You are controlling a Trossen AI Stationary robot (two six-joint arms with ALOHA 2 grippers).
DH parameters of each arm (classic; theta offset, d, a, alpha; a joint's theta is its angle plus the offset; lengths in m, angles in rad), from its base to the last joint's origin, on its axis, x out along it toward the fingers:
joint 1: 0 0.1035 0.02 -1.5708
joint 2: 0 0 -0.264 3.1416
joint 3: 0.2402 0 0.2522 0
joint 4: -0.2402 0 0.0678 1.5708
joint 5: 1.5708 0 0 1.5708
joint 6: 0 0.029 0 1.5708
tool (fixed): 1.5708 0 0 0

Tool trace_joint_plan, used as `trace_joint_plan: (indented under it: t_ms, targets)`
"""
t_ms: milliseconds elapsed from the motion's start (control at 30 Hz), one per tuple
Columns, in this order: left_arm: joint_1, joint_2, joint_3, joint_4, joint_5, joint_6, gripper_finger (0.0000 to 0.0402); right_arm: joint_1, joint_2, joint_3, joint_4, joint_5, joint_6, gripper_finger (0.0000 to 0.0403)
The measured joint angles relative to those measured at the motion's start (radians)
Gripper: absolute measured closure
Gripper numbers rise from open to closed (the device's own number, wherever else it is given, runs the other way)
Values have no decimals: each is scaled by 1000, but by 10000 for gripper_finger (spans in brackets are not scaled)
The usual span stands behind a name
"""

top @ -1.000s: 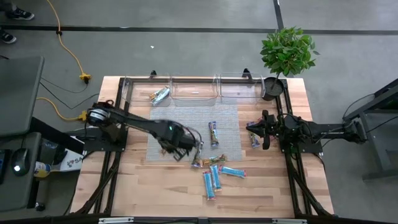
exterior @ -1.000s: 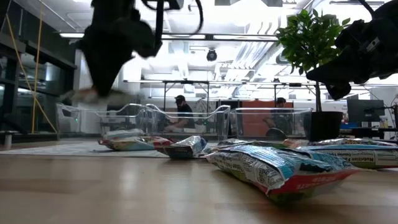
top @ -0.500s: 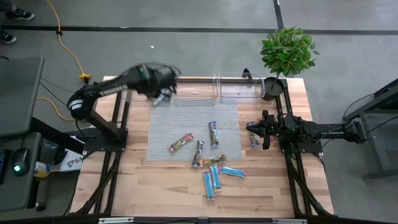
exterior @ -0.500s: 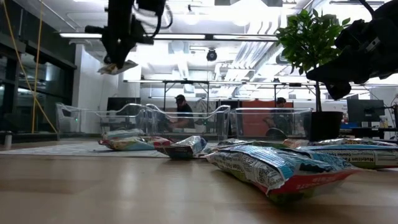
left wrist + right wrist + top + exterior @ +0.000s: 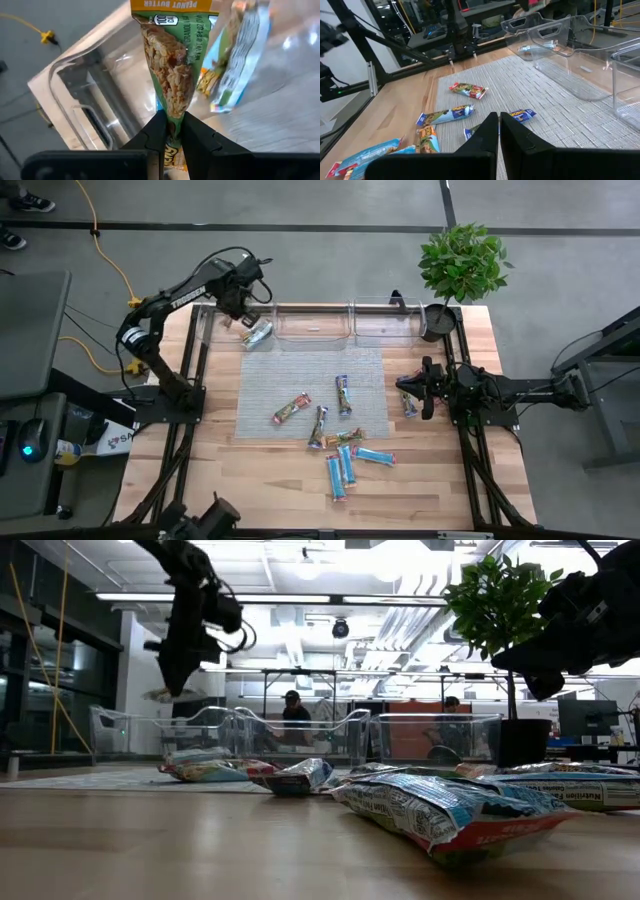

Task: Pick and place Granola Bars by type
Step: Put the yellow granola bar into the left transparent bin

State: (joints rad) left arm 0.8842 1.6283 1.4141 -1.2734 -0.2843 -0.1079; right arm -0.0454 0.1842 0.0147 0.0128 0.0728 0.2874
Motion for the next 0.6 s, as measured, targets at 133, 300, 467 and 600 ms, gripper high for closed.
trace_joint_plan:
  t_ms: [133,300,467,600]
  targets:
    - [0,44,-21,7,11,149,357,0,0,0,0,1,0,402]
    - [-1,79,-41,70,50,252,357,0,0,0,0,1,0,402]
    - [-1,105,-43,110,62,254,355,0,0,0,0,2,3,402]
    - [-1,105,-43,135,104,252,326,0,0,0,0,2,3,402]
